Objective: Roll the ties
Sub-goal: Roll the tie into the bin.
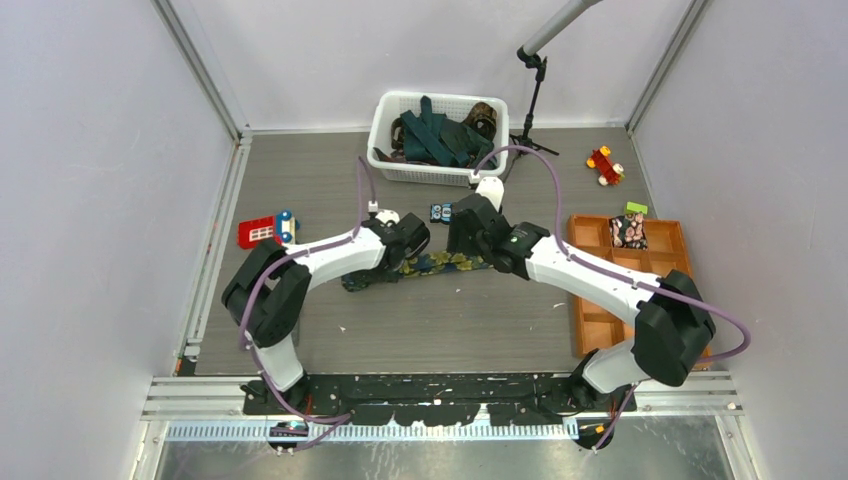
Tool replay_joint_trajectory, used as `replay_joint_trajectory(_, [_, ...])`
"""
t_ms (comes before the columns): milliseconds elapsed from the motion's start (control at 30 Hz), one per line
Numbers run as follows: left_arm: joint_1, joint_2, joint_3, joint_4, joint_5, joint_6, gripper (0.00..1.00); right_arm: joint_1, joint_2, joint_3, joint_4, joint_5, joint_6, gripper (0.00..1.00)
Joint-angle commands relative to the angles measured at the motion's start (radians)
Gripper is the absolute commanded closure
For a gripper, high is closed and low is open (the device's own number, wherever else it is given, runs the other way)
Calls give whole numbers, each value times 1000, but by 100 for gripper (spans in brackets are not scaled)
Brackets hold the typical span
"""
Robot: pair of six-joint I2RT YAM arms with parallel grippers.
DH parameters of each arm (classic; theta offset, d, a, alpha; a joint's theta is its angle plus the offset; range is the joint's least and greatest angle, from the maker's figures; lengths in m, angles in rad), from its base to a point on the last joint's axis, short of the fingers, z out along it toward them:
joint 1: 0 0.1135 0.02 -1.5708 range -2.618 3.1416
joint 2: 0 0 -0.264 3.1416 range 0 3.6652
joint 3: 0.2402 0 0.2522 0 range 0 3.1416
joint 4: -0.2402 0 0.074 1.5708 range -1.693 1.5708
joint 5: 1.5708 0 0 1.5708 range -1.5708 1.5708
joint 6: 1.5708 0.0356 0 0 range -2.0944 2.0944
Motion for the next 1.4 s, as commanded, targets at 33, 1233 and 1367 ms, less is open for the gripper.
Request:
replay_joint_trajectory(33, [-3,-72,18,75,117,-44,38,1,12,56,64,-51,46,39])
replay_joint_trajectory(1233, [580,-622,-437,351,619,195,36,109,598,453,183,-618,228,48])
replay_joint_trajectory(1367, [588,-603,-458,412,638,201,36,105,614,456,165,-594,206,56])
